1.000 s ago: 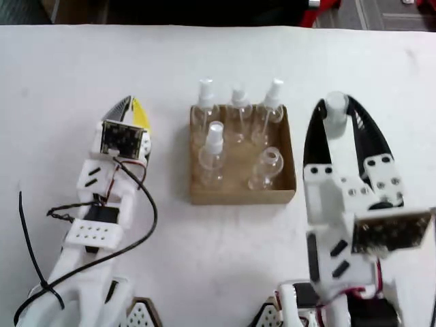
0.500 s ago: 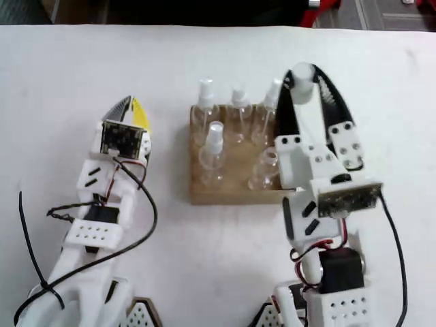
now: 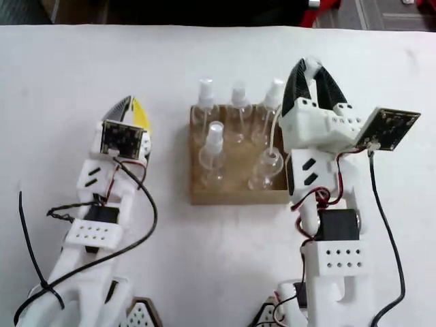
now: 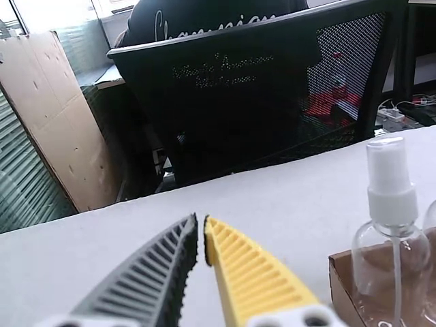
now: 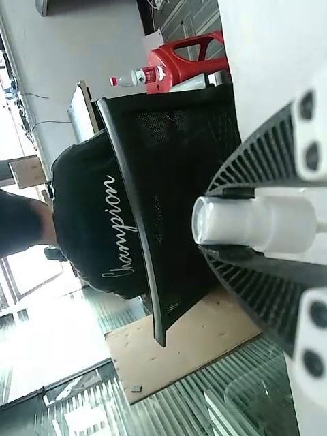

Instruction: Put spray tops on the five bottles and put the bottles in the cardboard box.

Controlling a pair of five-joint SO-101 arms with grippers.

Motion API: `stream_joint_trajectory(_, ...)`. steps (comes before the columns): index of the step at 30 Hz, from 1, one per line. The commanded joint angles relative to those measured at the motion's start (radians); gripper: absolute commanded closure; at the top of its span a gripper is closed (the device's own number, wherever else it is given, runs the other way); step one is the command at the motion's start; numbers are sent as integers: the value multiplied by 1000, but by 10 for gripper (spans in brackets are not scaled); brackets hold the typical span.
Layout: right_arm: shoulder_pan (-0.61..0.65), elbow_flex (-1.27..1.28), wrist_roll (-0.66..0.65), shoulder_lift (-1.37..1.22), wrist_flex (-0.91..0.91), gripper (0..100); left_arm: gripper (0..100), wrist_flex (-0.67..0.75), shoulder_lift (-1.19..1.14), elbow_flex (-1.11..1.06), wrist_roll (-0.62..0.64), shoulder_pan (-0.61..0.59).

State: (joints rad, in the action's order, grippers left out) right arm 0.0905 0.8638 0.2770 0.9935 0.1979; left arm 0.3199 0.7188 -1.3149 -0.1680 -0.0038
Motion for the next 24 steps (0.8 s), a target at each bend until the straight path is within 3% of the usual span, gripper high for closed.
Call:
stream_joint_trajectory(1,1,-40,-6,18,-1,982,976,31,2,5,-12,7)
stream_joint_trajectory(18,-1,69,-8,13,-12,982,976,31,2,5,-12,7)
stream_joint_trajectory(24,-5,163,-9,13,-151,982,976,31,2,5,-12,7)
